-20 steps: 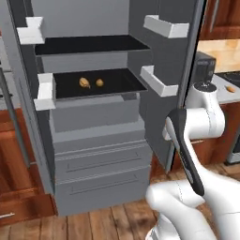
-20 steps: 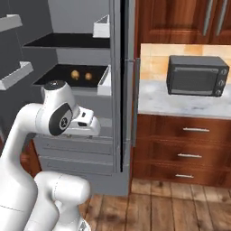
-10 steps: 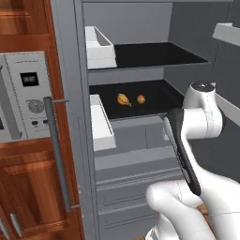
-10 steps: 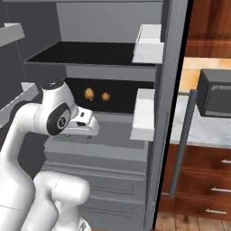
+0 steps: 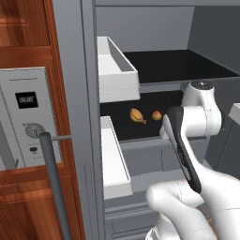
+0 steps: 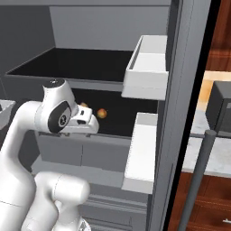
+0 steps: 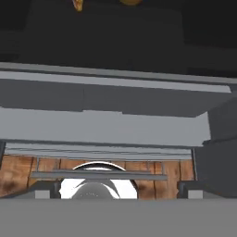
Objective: Open the fridge, remove the apple, carrot, and chicken drumstick, and place them on any counter.
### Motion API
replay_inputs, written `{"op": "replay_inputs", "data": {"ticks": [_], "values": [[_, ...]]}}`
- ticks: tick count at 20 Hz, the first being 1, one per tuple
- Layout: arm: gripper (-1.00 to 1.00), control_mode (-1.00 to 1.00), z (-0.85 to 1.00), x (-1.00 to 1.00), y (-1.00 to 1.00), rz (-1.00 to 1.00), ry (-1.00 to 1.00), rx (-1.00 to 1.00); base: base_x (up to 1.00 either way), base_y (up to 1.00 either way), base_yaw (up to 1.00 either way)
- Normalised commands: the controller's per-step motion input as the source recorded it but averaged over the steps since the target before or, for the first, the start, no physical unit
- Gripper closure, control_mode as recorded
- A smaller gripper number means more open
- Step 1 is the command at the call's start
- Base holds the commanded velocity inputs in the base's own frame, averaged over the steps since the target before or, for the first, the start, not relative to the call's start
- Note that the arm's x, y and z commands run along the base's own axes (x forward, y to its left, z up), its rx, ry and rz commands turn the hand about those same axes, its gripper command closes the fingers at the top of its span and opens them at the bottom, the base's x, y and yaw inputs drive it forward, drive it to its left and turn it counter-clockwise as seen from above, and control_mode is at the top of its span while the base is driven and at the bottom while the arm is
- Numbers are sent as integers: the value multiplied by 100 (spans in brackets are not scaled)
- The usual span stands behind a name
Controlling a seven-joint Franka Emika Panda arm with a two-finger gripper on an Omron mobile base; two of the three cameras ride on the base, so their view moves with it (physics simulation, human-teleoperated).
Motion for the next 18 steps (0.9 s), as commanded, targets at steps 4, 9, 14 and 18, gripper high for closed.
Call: {"op": "replay_inputs", "data": {"ticks": [4, 9, 14, 18], "values": [[-100, -100, 0, 15, 53, 11, -28, 0, 0, 0, 0], [-100, -100, 0, 80, 36, 5, -33, 0, 0, 0, 0], [-100, -100, 7, 99, 20, 2, -26, 0, 0, 0, 0], [-100, -100, 0, 77, 13, 3, -17, 1, 0, 0, 0]]}}
